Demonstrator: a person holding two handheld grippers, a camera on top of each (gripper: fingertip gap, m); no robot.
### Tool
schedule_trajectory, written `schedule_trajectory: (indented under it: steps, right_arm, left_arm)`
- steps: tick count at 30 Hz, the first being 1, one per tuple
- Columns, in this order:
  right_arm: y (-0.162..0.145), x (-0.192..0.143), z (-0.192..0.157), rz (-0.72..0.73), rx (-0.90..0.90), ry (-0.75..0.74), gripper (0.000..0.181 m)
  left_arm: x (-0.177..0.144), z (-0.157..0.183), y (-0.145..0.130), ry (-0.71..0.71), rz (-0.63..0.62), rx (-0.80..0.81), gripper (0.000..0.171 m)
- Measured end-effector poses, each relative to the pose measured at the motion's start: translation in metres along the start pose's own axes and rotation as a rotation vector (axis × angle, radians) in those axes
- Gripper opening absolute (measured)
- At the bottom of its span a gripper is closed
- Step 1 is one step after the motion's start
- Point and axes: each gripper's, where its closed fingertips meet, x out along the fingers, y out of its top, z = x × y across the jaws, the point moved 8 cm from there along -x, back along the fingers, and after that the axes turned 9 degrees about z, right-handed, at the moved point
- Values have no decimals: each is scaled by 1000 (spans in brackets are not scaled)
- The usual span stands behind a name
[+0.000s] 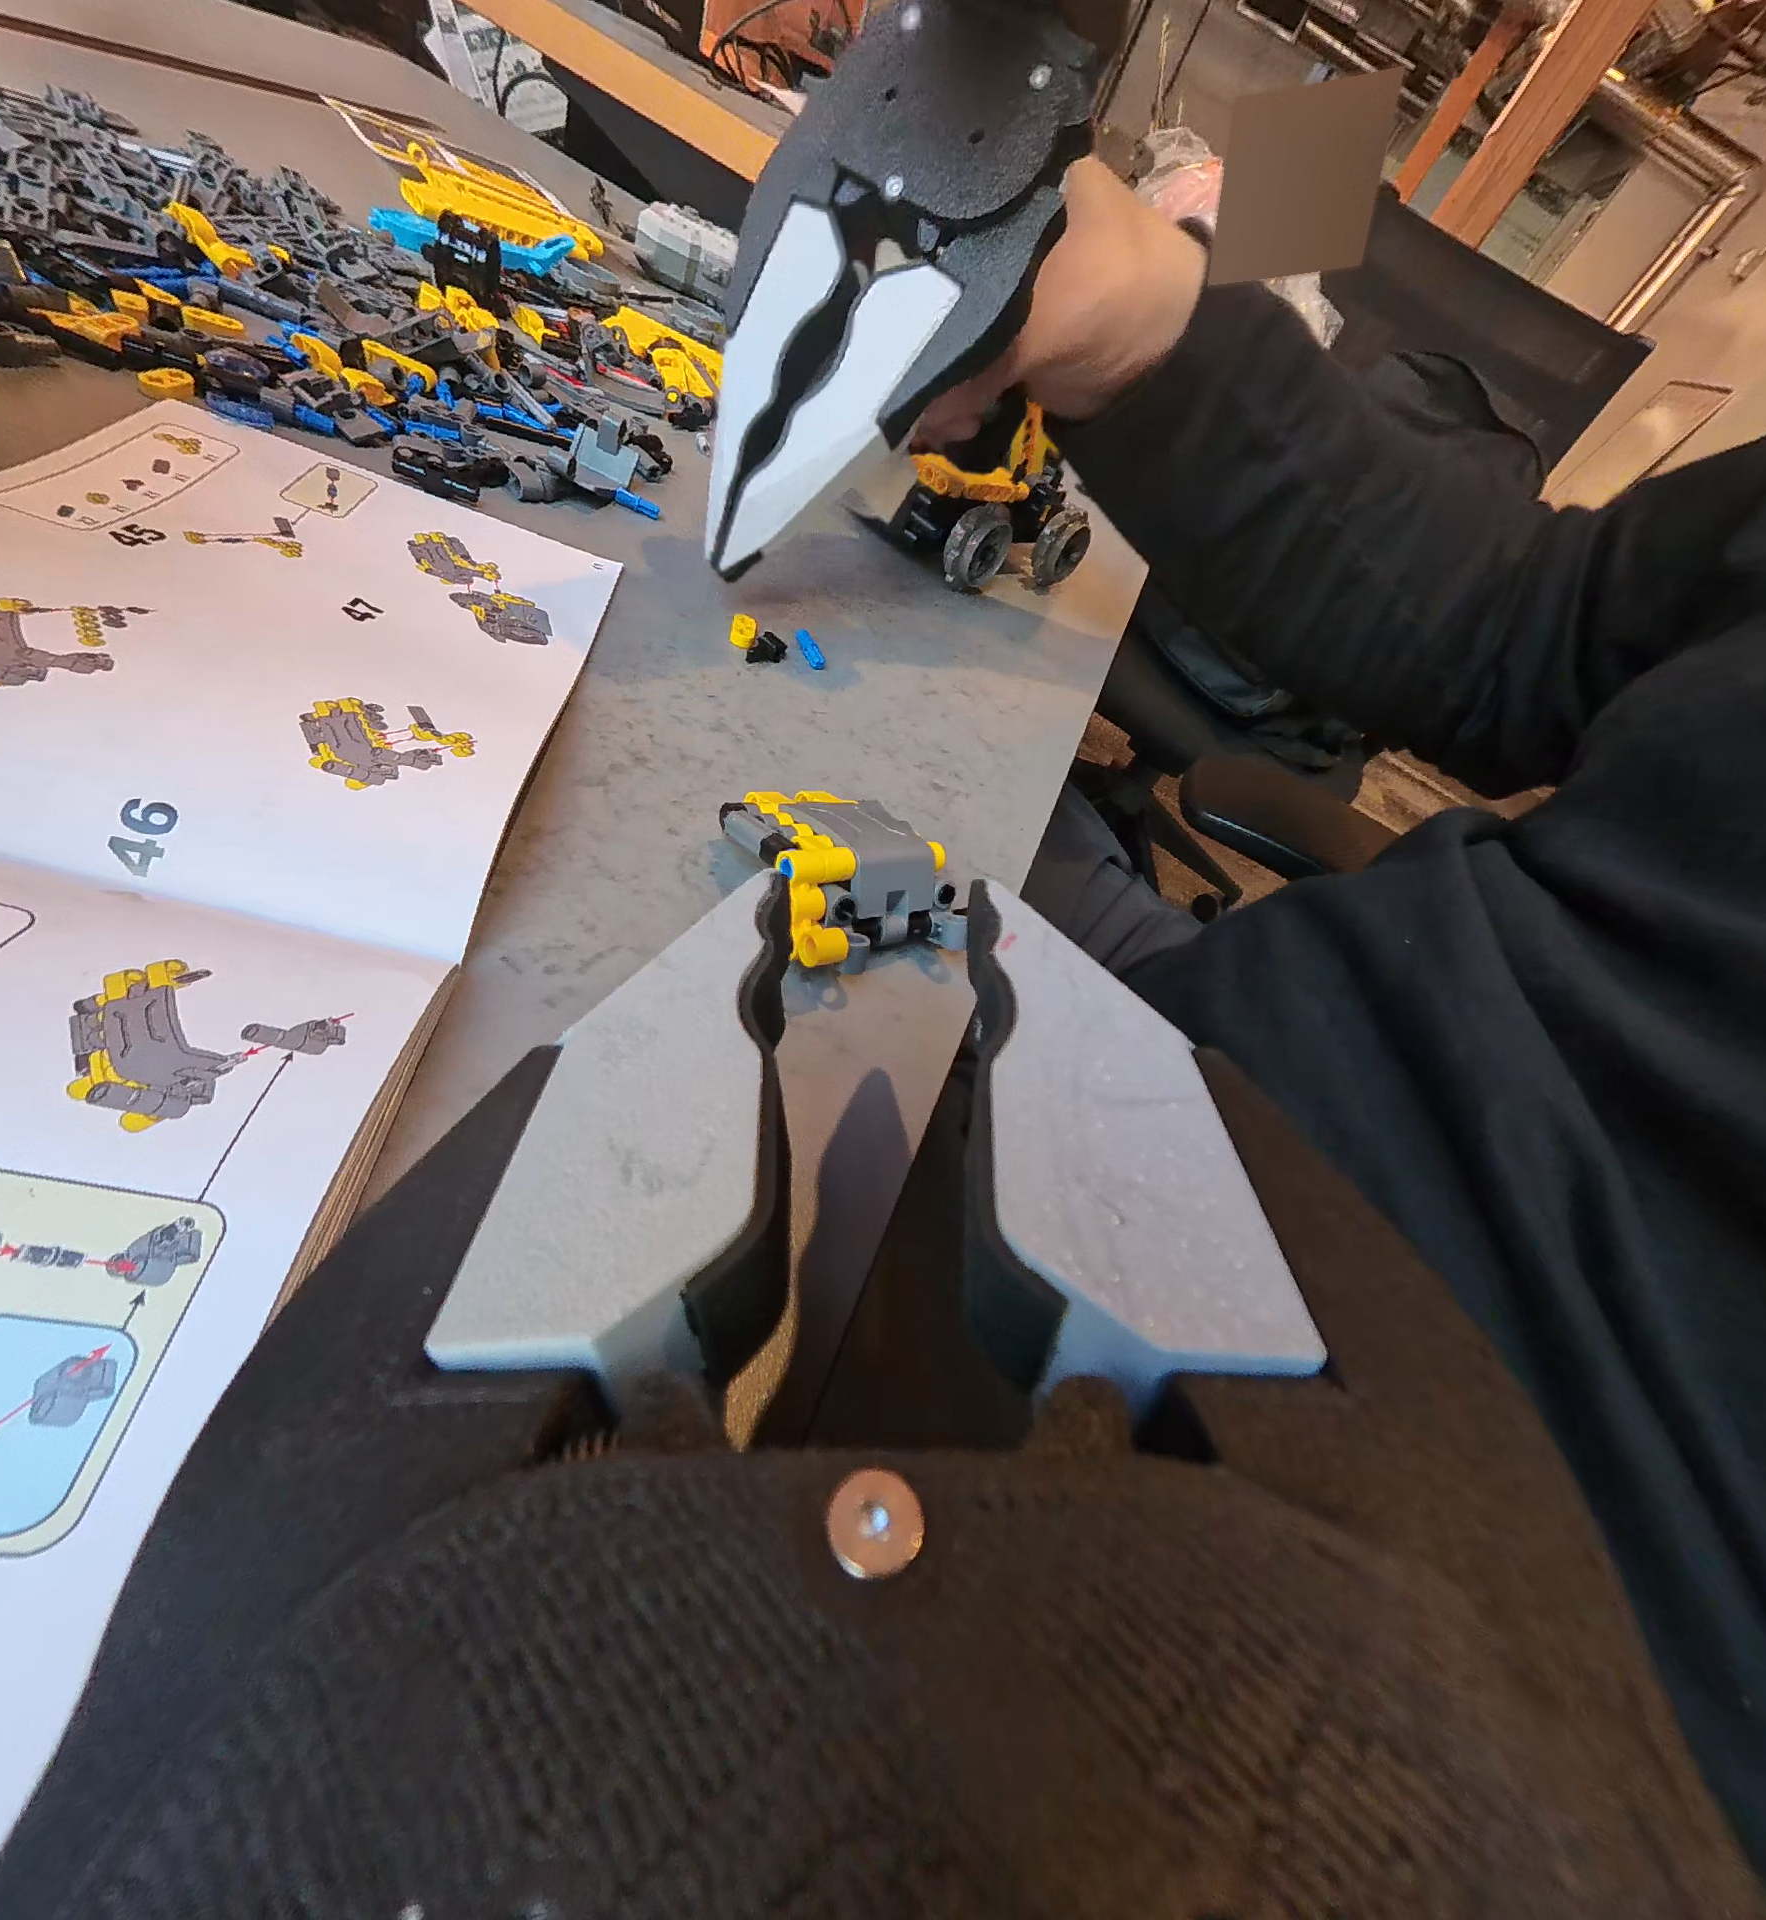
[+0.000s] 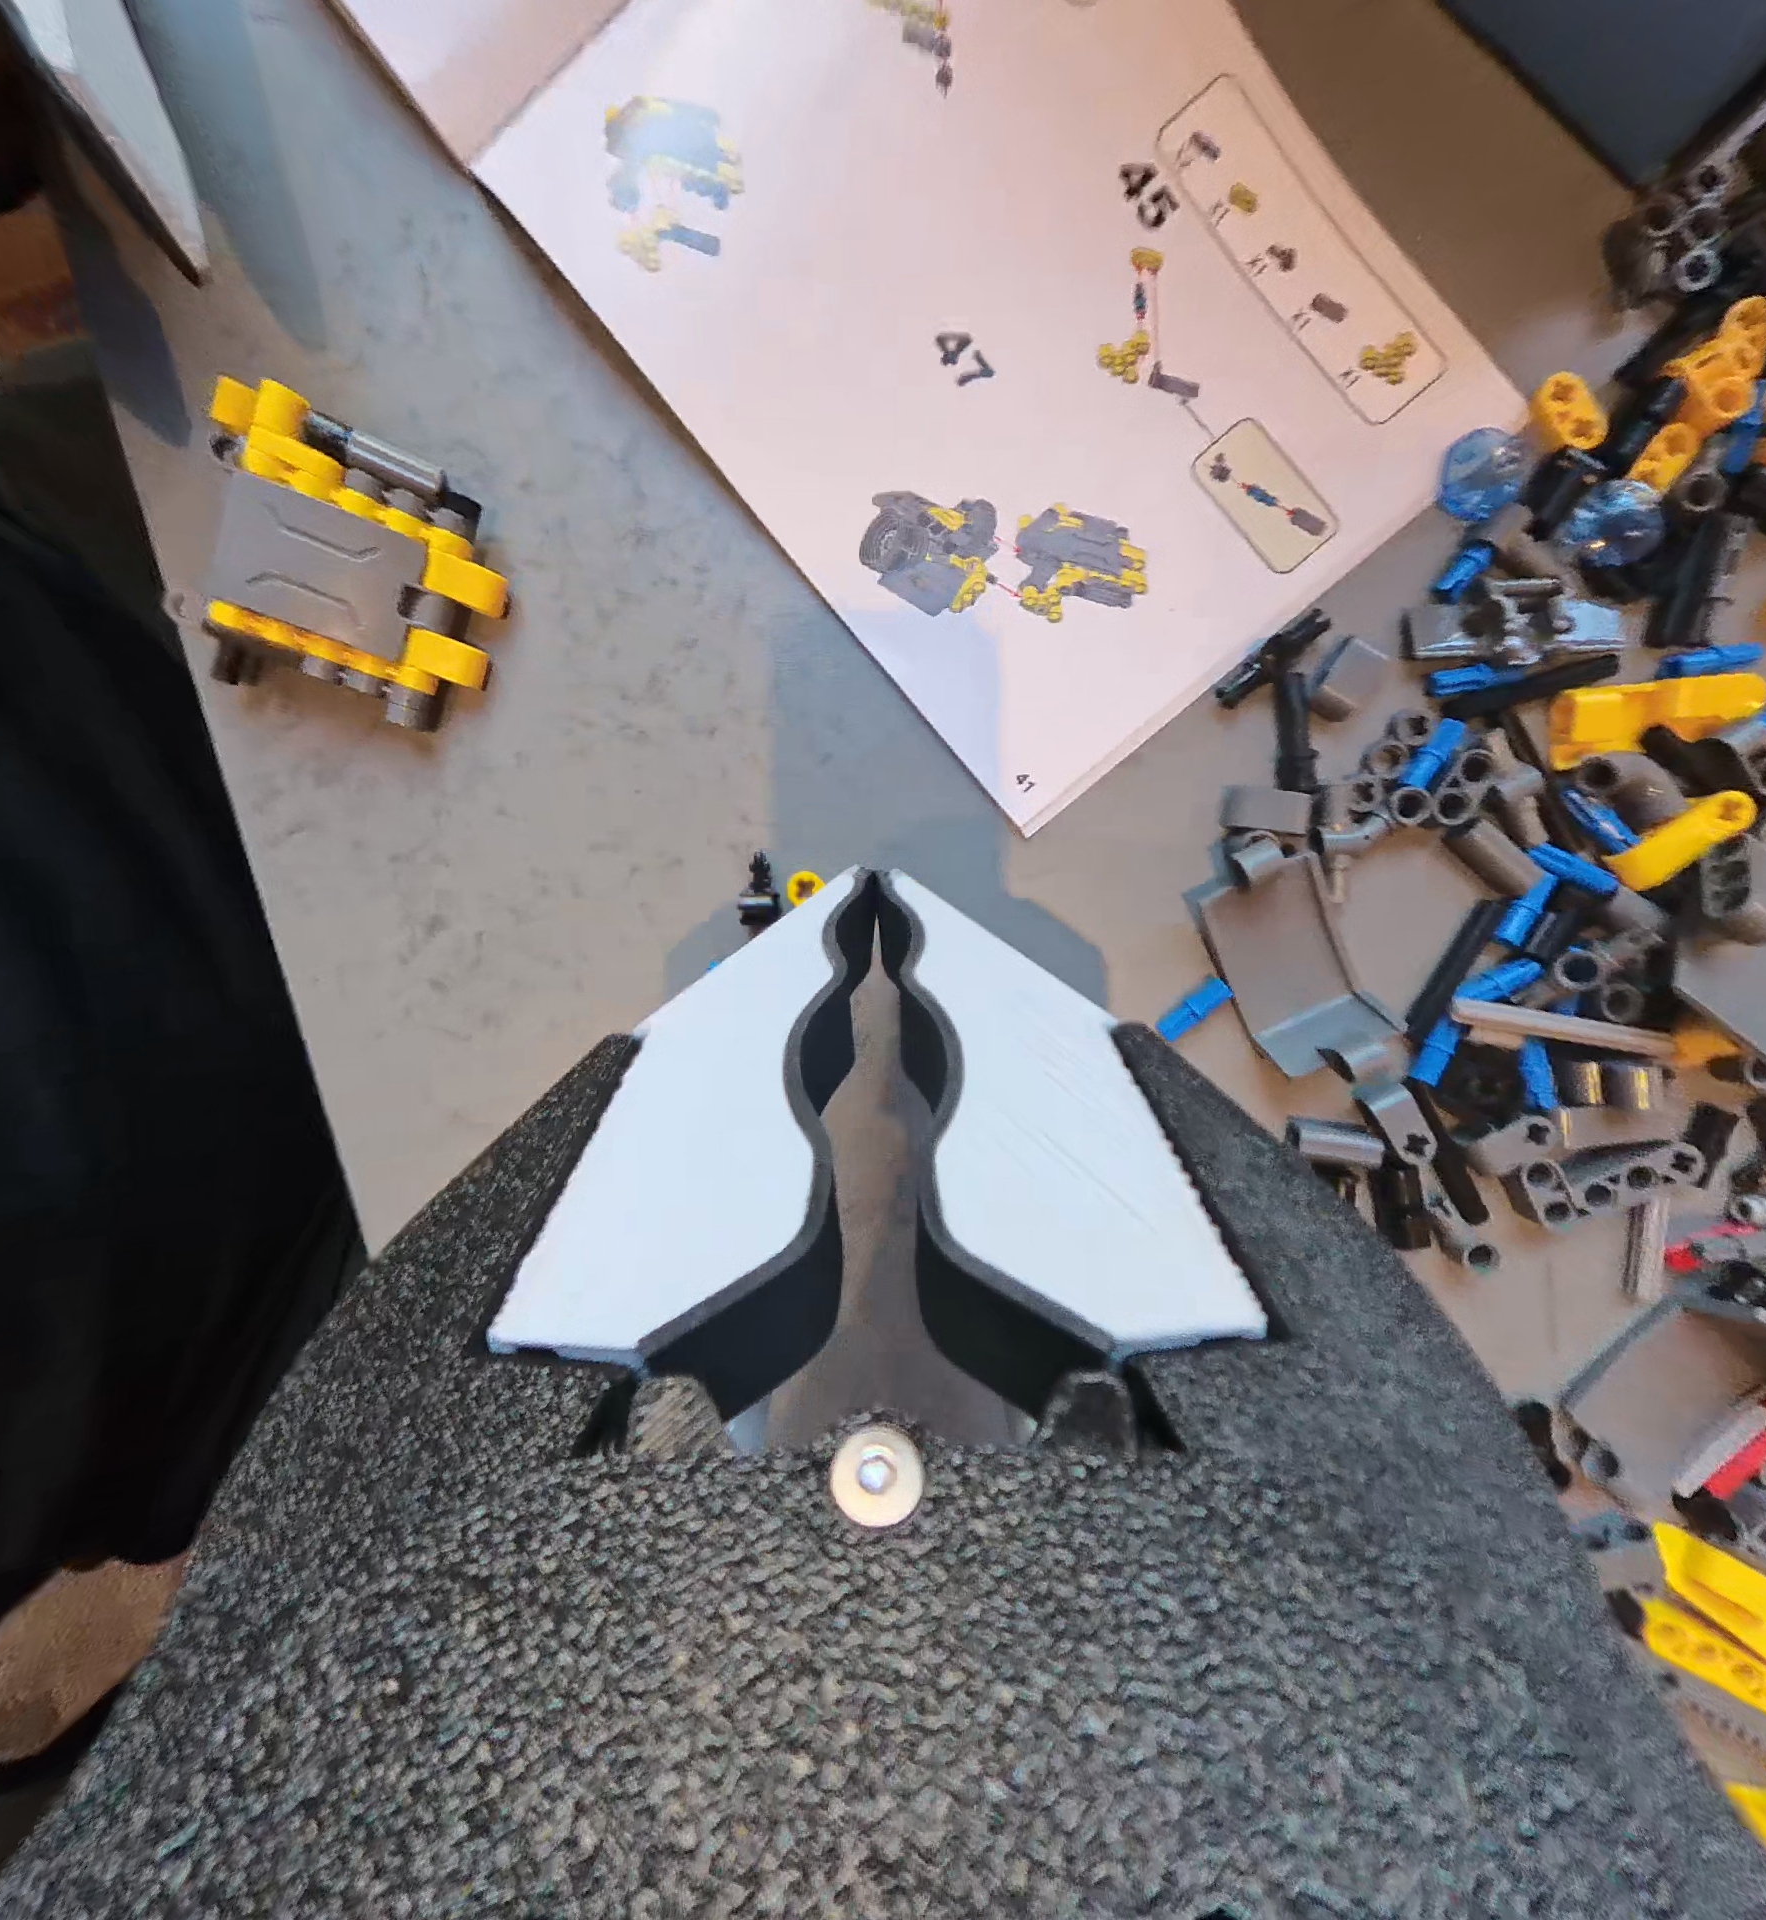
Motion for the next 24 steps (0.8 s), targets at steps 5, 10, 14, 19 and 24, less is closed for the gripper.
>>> schedule_trajectory:
  steps: [5, 10, 14, 19, 24]
  right_arm:
    - [2, -23, -11, 105, 27, -45, 0]
    - [-17, -18, -35, 58, 1, -49, 0]
    - [-20, -11, -40, 56, -19, -56, 0]
    - [-21, -1, -36, 23, -46, -76, 0]
    - [-10, -17, -30, 127, -37, -140, 0]
  left_arm:
    - [0, 0, 0, 1, 1, -1, 31]
    - [1, -1, 0, 9, 4, 3, 30]
    - [1, -1, 0, 14, 4, 6, 29]
    - [1, -2, 0, 15, 3, 2, 28]
    - [1, -1, 0, 13, 4, 5, 28]
